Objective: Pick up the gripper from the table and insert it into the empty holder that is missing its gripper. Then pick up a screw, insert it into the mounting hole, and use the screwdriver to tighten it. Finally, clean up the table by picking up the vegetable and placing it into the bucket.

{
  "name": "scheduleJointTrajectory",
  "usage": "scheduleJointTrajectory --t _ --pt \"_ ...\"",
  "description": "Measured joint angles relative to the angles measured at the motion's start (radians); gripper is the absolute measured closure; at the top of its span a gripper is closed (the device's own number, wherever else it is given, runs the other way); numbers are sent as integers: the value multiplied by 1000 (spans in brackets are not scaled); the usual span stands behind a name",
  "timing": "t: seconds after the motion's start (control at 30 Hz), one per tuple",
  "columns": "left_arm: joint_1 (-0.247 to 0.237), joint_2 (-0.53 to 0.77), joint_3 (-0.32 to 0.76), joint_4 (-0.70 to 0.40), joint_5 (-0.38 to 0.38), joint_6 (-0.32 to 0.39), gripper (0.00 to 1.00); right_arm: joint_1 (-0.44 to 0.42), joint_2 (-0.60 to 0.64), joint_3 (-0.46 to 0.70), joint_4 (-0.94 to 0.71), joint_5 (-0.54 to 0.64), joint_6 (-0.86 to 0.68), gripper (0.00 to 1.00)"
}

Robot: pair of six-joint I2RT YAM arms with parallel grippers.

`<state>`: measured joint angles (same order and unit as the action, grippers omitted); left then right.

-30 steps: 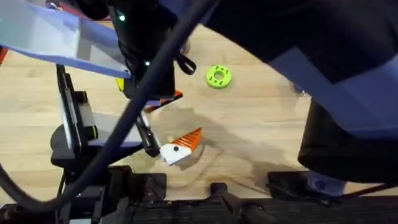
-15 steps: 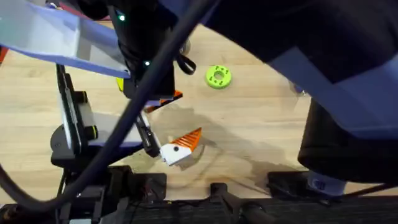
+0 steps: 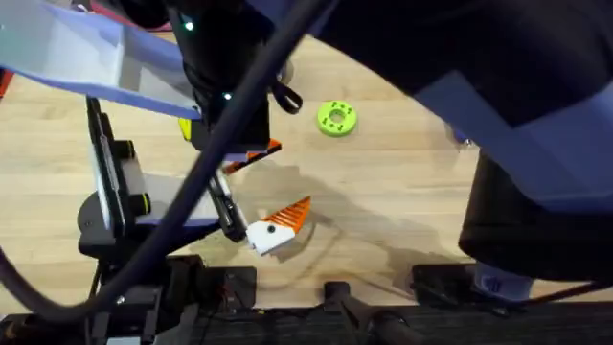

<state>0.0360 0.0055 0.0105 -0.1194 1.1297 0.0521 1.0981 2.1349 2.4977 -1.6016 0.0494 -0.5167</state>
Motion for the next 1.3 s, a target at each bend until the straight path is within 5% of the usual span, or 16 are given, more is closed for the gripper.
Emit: scheduleJointTrajectory --t 1.3 --pt "0 0 0 0 0 0 15 0 14 0 6 3 4 996"
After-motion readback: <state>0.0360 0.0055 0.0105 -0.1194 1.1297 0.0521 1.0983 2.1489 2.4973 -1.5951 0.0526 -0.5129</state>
